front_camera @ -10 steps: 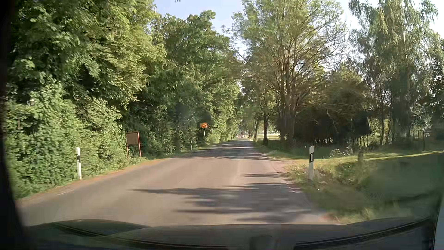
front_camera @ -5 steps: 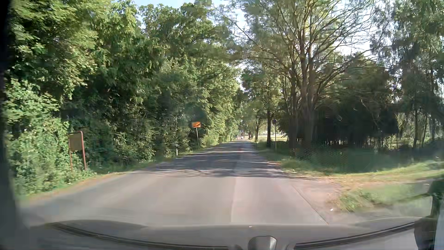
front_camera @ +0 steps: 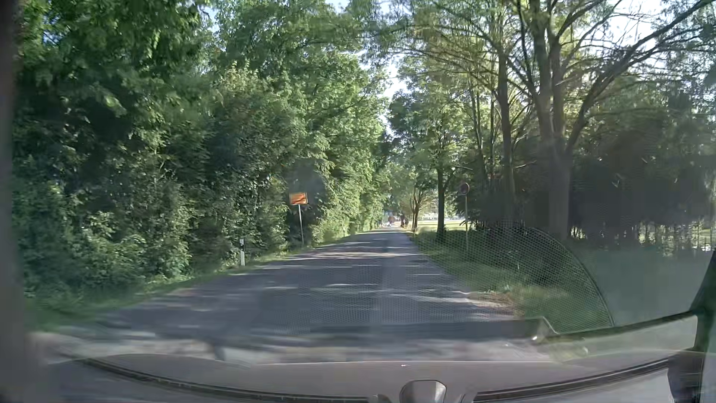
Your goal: Follow the waypoints while adhering to traffic rules and regulations
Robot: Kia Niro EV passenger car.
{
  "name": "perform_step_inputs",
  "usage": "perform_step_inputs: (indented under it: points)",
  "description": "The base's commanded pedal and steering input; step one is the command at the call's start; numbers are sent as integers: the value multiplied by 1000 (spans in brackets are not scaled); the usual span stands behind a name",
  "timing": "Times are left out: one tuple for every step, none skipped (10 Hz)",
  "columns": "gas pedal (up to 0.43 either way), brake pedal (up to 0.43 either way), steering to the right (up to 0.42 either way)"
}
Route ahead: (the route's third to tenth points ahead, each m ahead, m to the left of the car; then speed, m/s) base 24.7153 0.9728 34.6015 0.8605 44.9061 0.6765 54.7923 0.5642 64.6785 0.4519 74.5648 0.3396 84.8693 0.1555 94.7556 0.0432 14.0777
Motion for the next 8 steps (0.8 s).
perform_step_inputs:
  points:
    - [248, 6, 4]
    - [248, 6, 6]
    - [248, 6, 6]
    - [248, 6, 6]
    - [280, 6, 6]
    - [280, 6, 6]
    - [280, 6, 5]
    - [280, 6, 3]
